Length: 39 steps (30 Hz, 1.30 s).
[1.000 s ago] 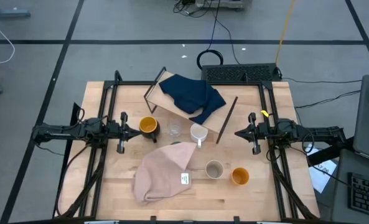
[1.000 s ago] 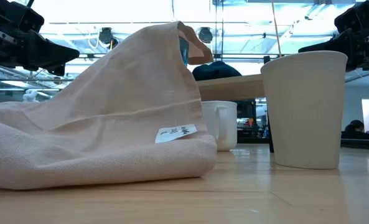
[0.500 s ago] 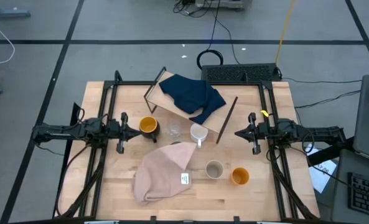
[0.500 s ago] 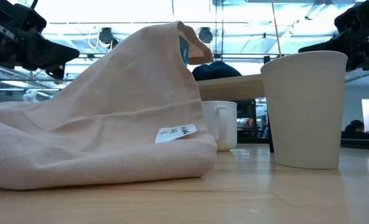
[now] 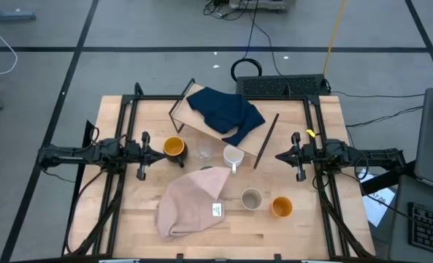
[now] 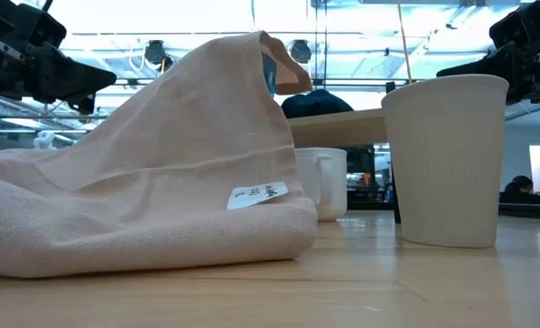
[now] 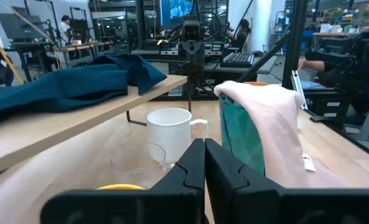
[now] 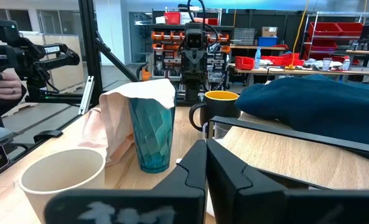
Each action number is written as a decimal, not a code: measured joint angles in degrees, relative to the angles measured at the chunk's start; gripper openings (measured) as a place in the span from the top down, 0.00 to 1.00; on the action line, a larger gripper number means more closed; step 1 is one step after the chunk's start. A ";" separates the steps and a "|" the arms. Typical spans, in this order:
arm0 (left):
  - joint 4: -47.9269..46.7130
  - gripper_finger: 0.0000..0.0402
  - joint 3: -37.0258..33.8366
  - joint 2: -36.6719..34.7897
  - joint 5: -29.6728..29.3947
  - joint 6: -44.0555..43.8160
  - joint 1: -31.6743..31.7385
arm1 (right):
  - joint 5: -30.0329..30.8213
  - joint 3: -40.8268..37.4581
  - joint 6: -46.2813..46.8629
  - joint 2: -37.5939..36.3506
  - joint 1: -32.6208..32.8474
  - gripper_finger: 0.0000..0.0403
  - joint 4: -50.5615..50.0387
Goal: Stack small to large cups/mugs on shelf
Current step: Adjust the light brown microfiber cloth
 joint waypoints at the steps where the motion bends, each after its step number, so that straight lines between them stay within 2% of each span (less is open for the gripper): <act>1: 0.00 0.99 -0.01 0.00 0.00 0.01 -0.02 | 0.00 0.01 0.00 0.01 0.00 1.00 0.00; 7: 0.09 0.99 0.00 0.01 0.00 -0.28 -0.01 | -0.06 0.01 0.48 -0.01 0.02 1.00 3.59; 11: 1.85 0.99 0.01 0.02 0.00 -2.03 -0.01 | -0.07 0.00 5.43 -0.01 0.02 1.00 7.12; 16: 11.03 0.99 0.01 0.00 2.23 -5.02 0.00 | -0.06 -0.01 8.88 0.01 0.02 1.00 7.54; 19: 16.90 0.99 0.01 0.00 6.05 -1.57 0.00 | -0.06 0.00 8.60 0.01 0.02 1.00 7.54; 21: 19.79 0.99 0.01 0.00 6.56 -0.35 -0.02 | -0.06 -0.01 7.24 0.01 0.02 1.00 7.54; 27: 22.32 0.99 0.01 0.54 6.03 -0.68 -0.02 | -0.04 0.01 6.17 0.01 0.02 1.00 7.56; 30: 22.37 0.98 0.26 1.49 3.66 1.43 0.00 | -0.02 0.00 5.59 0.01 0.02 1.00 7.54; 32: 22.23 0.94 1.18 2.65 2.11 2.53 0.00 | 0.02 0.00 4.40 0.01 0.02 1.00 7.54; 35: 21.97 0.83 4.71 5.32 2.06 2.59 -0.04 | 0.94 -0.01 3.05 -0.01 -0.16 1.00 7.54; 39: 12.34 0.65 13.00 10.97 3.45 2.46 -0.60 | 3.97 0.00 2.45 -0.01 -0.27 1.00 7.11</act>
